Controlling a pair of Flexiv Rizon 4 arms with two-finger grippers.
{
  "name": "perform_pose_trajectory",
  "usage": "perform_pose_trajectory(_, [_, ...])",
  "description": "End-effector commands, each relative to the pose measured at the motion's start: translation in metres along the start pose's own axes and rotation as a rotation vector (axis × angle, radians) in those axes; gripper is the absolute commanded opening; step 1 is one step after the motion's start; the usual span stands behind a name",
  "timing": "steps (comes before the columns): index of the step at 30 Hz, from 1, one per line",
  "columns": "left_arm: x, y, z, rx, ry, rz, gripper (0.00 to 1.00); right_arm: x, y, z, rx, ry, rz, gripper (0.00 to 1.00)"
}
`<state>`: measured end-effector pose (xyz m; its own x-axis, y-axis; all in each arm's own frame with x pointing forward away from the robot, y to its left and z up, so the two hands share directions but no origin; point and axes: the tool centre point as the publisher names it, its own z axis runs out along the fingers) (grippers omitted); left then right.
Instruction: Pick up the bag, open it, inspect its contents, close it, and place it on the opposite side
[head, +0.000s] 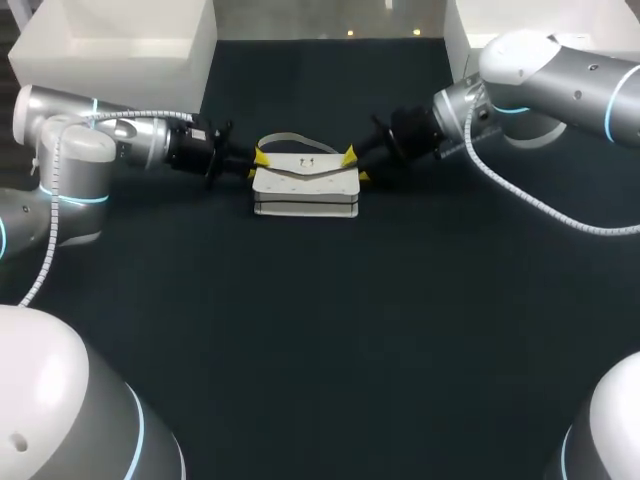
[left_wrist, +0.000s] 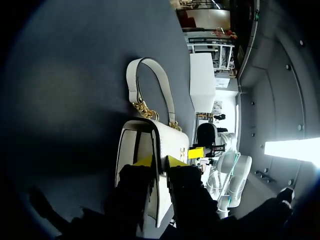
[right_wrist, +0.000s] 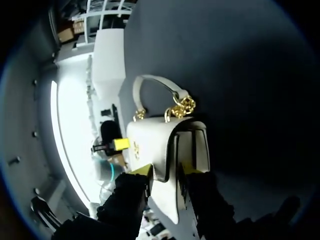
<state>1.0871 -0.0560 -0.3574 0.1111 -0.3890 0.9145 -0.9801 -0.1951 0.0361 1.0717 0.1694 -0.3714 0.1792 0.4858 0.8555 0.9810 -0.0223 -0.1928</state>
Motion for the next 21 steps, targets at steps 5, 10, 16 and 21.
perform_pose_trajectory(5, [-0.005,0.0005,0.0018,-0.006,0.007,0.006,0.0,-0.0062,0.004,0.0012,0.002,0.022,0.008,0.0])
perform_pose_trajectory(10, [-0.0053,0.0016,0.0009,-0.01,0.012,0.008,0.41,-0.0071,0.0029,0.0001,-0.006,0.031,0.008,0.2])
perform_pose_trajectory(16, [-0.005,0.0009,0.0003,-0.003,0.018,0.009,0.45,-0.0055,0.0021,-0.0024,-0.022,0.043,0.005,0.72])
perform_pose_trajectory(21, [-0.0073,0.0002,0.003,-0.001,0.014,0.001,0.2,-0.0059,0.0026,-0.0012,-0.021,0.045,0.006,0.4])
